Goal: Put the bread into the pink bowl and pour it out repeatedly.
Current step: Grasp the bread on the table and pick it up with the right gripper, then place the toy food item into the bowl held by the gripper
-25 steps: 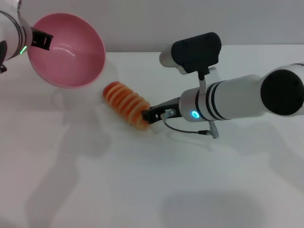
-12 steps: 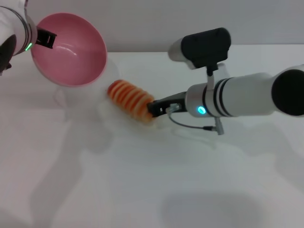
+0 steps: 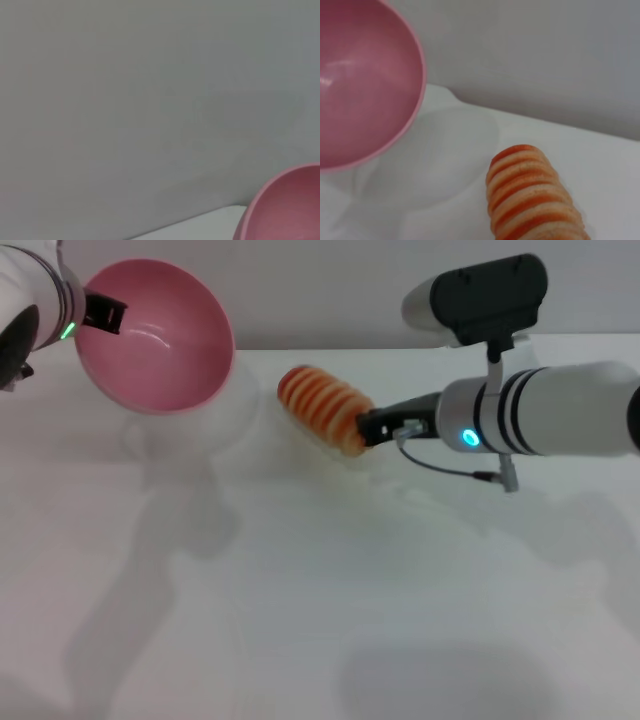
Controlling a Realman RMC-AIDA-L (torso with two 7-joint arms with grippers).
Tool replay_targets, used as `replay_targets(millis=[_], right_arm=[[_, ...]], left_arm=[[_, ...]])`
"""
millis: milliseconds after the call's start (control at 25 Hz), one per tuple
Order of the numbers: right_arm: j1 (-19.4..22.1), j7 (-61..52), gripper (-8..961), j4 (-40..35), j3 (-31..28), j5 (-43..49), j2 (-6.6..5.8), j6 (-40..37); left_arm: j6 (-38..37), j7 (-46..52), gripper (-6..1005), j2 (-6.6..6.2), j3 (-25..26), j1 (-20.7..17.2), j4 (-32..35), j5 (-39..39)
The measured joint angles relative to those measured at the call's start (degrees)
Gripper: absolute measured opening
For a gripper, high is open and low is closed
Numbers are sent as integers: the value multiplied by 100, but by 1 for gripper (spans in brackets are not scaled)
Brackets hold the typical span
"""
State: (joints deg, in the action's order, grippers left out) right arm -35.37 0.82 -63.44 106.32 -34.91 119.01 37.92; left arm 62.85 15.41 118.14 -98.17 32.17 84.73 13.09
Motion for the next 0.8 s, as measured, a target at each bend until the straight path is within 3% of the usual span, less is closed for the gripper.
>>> replay_targets(millis=[400, 800], right_arm=[[429, -493, 81, -1908, -69, 1099, 17, 1006], [789, -879, 76, -3616, 372, 1789, 34, 1756]], left_arm=[[-123, -4, 45, 4, -32, 6, -218, -435], [-109, -15, 45, 15, -97, -33, -209, -648]])
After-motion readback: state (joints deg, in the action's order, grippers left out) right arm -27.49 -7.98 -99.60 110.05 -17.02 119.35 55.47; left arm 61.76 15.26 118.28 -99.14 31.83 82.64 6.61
